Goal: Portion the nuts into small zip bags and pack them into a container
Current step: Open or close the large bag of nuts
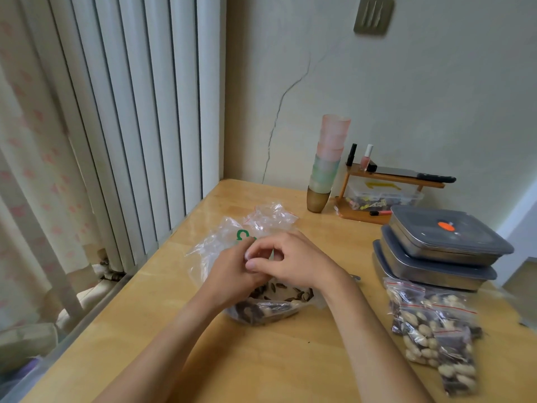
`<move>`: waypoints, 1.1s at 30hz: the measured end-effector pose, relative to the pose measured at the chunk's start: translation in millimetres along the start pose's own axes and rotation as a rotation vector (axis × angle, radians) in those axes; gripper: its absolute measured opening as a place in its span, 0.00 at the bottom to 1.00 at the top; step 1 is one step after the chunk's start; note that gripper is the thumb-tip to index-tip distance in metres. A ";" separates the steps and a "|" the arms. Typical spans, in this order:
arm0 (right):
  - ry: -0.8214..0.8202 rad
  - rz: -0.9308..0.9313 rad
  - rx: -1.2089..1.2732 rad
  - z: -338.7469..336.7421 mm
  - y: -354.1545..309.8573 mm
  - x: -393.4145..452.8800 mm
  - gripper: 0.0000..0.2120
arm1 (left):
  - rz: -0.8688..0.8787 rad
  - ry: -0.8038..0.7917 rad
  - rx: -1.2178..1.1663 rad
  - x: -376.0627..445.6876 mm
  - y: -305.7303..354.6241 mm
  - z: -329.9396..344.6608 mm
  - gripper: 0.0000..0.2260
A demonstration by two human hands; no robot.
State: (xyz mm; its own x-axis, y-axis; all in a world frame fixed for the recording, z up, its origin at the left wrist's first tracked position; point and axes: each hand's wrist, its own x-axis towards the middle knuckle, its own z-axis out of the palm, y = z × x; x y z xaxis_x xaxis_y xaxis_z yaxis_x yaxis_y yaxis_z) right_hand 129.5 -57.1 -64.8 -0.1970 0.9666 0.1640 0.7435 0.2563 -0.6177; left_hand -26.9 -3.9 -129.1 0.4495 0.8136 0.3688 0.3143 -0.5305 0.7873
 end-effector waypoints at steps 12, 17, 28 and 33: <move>-0.094 -0.012 0.041 -4.4 0.9 -3.9 0.10 | -0.047 -0.014 -0.053 0.1 -7.5 -8.2 0.07; 0.009 -0.022 -0.025 -11.4 4.0 -2.9 0.01 | -0.061 -0.045 -0.058 1.3 -8.6 -6.8 0.12; -0.087 -0.057 0.056 -10.7 4.5 -3.2 0.04 | -0.020 -0.031 0.098 3.4 -10.9 -9.2 0.11; -0.165 0.005 0.061 -7.4 2.2 -4.7 0.07 | -0.022 -0.095 0.006 1.6 -9.2 -12.2 0.08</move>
State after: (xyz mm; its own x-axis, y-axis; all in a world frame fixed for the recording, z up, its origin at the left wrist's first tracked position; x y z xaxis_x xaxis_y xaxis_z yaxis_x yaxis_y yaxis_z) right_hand 136.7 -61.2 -61.2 -0.2994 0.9535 0.0353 0.7057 0.2461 -0.6644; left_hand -39.3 5.2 -129.7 0.5197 0.7991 0.3022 0.3297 -0.5139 0.7919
